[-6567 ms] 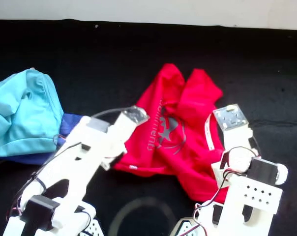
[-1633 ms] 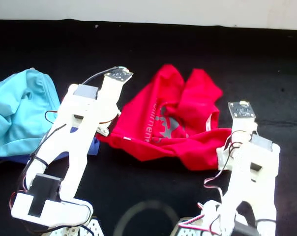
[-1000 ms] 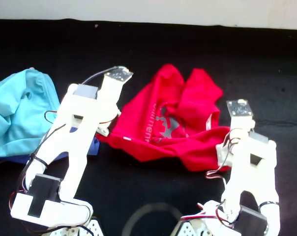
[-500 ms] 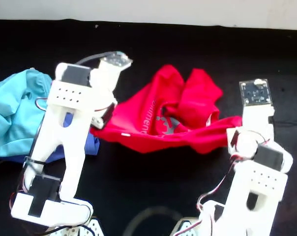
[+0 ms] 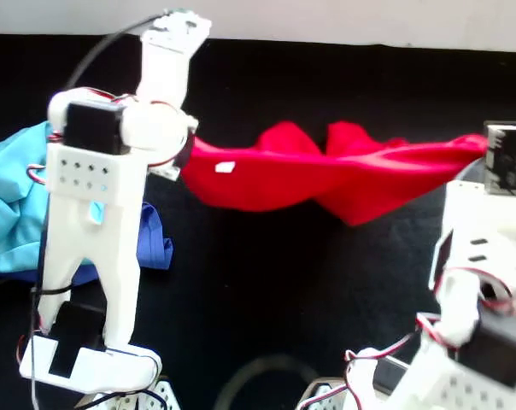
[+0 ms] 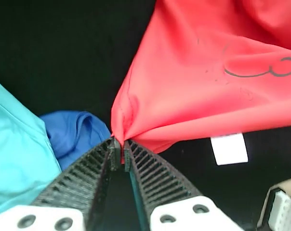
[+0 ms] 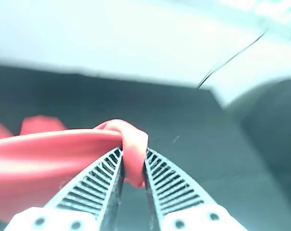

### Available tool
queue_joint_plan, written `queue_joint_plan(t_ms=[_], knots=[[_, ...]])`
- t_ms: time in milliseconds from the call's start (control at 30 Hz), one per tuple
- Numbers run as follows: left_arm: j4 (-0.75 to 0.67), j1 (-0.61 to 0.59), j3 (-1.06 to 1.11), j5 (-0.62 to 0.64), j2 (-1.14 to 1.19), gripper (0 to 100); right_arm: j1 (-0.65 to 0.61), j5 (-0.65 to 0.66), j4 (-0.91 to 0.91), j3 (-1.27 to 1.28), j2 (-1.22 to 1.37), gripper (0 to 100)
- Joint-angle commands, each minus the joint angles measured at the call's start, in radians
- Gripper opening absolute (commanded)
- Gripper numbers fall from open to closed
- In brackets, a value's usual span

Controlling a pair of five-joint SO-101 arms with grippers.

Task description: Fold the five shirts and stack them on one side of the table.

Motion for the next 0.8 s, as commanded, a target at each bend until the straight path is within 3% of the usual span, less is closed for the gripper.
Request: queue_joint_plan(t_ms=[0,267,433,633,767], knots=[[0.003,-0.012,-0.128,0.006,-0.018,1,0.033,-0.006,0.002,-0.168,0.012,0.6],[0.0,-0.005,0.002,0.006,-0.084,1,0.058,-0.011,0.174,-0.193,0.099,0.6],[-0.04,-0.005,0.28,0.068,-0.016,1,-0.001,-0.011,0.185,0.094,0.128,0.6],[-0.258,-0.007,0.688,0.071,0.122,1,-0.062,-0.012,0.177,0.41,0.077,0.6],[-0.279,-0.007,0.788,0.069,0.153,1,-0.064,-0.006,0.163,0.529,-0.07,0.6]])
